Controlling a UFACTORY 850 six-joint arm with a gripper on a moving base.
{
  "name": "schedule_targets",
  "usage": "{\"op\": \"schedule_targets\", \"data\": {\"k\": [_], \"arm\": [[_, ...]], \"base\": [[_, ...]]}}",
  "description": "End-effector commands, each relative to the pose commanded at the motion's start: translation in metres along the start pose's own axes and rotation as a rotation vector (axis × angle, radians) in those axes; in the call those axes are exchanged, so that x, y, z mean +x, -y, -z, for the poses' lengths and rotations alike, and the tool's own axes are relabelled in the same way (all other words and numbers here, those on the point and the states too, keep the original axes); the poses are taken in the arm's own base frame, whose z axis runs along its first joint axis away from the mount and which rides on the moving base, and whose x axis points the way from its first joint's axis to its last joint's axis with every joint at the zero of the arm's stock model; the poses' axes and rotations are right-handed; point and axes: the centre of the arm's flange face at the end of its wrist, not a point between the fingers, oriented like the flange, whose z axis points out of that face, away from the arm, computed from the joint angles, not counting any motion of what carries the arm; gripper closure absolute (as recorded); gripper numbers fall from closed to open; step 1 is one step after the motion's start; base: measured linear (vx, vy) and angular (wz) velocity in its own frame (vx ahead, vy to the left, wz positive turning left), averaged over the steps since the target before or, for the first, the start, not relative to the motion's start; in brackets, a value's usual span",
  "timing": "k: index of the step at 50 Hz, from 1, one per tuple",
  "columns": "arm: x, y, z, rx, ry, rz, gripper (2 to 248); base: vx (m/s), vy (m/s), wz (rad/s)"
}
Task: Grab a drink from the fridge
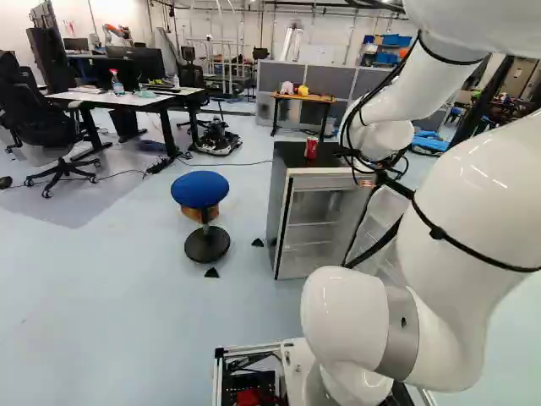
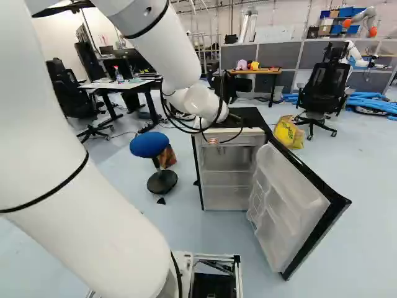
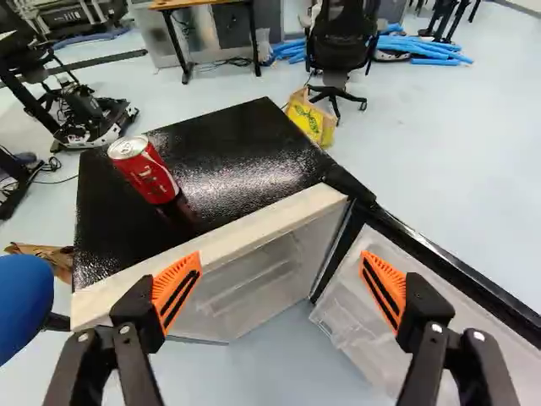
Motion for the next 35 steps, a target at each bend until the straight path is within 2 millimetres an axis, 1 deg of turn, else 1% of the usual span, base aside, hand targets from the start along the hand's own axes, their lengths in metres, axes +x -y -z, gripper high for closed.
{"op": "schedule_targets", "data": {"k": [16,35], "arm": [[0.012,-0.025,0.010,-0.049,-0.004,-0.040,3],[0.022,-0.054,0.021,-0.107,0.047,-0.117,3]], "base": [[0.000,0.000,0.000],[0.000,0.000,0.000]]}}
